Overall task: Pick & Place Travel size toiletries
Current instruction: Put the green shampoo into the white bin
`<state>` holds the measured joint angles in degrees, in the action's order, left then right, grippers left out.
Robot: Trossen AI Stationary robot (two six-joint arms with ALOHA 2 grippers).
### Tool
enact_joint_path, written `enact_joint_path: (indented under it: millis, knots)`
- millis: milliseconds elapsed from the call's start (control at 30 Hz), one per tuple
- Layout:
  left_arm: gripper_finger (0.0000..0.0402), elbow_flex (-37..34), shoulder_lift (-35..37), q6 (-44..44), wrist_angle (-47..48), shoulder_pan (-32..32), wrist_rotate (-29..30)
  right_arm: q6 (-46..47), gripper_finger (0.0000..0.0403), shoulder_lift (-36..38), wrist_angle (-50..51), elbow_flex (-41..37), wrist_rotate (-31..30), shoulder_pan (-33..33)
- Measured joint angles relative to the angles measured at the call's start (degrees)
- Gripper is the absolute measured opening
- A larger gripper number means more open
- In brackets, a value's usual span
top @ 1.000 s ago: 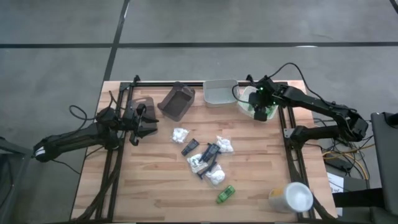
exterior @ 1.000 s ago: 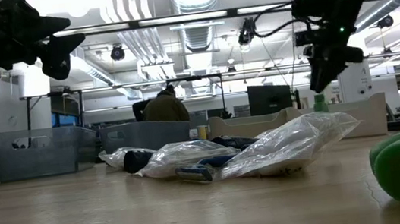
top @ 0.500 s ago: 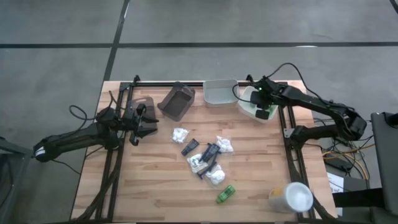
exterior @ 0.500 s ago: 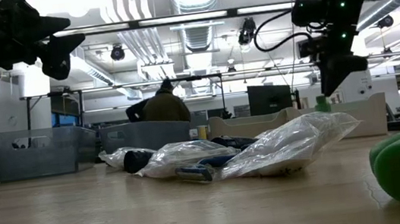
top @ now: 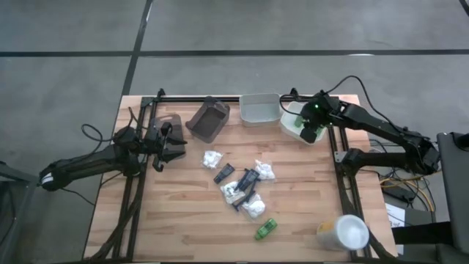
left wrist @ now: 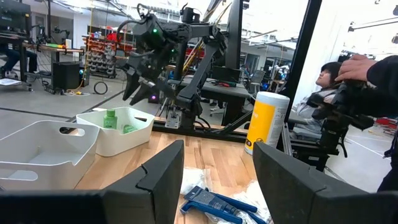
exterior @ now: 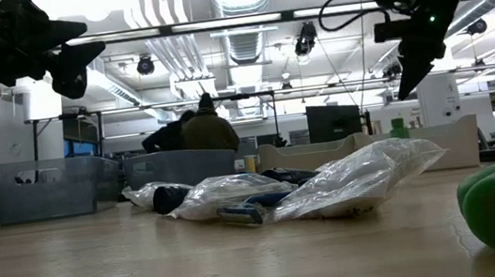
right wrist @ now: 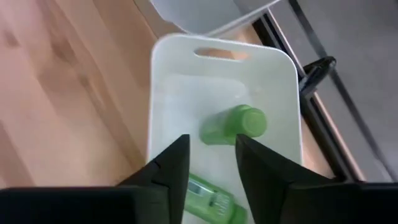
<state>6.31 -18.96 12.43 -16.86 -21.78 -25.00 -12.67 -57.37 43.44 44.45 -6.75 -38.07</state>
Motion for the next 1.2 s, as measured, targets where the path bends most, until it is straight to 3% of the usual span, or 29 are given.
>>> enact_joint_path:
  millis: [300, 633, 900, 1200]
  knots:
    - [0.0198, 0.0, 0.0, 0.0, 0.0, 0.0, 0.0, 12.3, 0.0212, 1.9, 0.3, 0.1, 1.3, 3.3]
    - [0.0198, 0.0, 0.0, 0.0, 0.0, 0.0, 0.0, 23.9, 0.0259, 1.8, 0.1, 3.3, 4.3, 10.3]
    - [0.0198, 0.0, 0.0, 0.0, 0.0, 0.0, 0.0, 28.3, 0.0269, 1.8, -0.8, 4.1, 4.3, 19.6]
    - [0.0198, 0.0, 0.0, 0.0, 0.0, 0.0, 0.0, 35.2, 0.024, 1.8, -1.0, 4.1, 4.2, 28.6]
